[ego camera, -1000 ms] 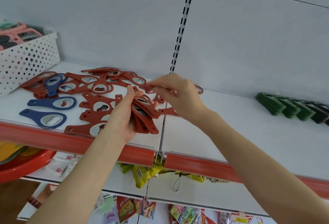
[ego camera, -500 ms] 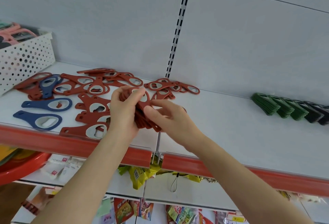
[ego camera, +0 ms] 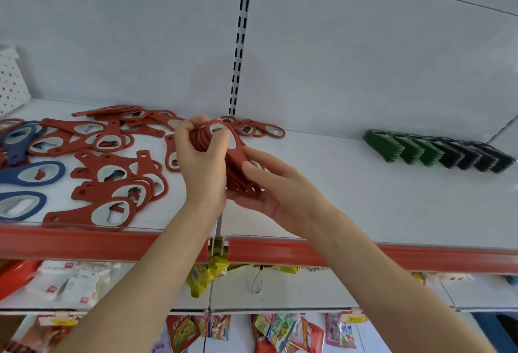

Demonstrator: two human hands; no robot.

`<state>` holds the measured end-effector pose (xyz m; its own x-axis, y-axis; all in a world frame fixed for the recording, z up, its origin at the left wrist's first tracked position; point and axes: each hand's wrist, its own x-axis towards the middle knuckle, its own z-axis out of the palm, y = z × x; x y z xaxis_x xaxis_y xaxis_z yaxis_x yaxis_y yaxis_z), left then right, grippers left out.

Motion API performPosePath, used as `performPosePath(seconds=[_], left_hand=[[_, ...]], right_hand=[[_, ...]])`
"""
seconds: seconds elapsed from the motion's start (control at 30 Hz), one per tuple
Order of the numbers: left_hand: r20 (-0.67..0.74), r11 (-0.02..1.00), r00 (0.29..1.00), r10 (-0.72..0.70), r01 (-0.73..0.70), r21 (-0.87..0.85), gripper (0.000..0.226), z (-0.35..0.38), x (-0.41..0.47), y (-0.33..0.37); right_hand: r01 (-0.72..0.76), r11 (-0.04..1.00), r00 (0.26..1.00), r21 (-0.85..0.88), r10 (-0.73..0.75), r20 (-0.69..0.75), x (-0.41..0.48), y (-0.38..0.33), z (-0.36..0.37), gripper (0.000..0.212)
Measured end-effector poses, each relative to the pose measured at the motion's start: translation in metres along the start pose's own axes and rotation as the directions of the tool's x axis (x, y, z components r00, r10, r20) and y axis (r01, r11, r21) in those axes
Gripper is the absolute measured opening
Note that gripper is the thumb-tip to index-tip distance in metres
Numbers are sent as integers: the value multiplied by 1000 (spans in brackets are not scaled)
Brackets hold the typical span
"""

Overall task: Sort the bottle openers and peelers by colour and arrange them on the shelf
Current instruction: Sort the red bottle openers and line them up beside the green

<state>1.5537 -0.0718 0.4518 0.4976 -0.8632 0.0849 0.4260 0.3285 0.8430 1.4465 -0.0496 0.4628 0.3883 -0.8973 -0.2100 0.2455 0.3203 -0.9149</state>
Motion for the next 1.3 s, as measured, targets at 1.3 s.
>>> performPosePath(seconds=[1.3], left_hand=[[627, 327, 685, -370, -536, 778, 55, 3, -25, -36]], right_hand=[[90, 485, 961, -870, -270, -51, -3, 11, -95, 59]])
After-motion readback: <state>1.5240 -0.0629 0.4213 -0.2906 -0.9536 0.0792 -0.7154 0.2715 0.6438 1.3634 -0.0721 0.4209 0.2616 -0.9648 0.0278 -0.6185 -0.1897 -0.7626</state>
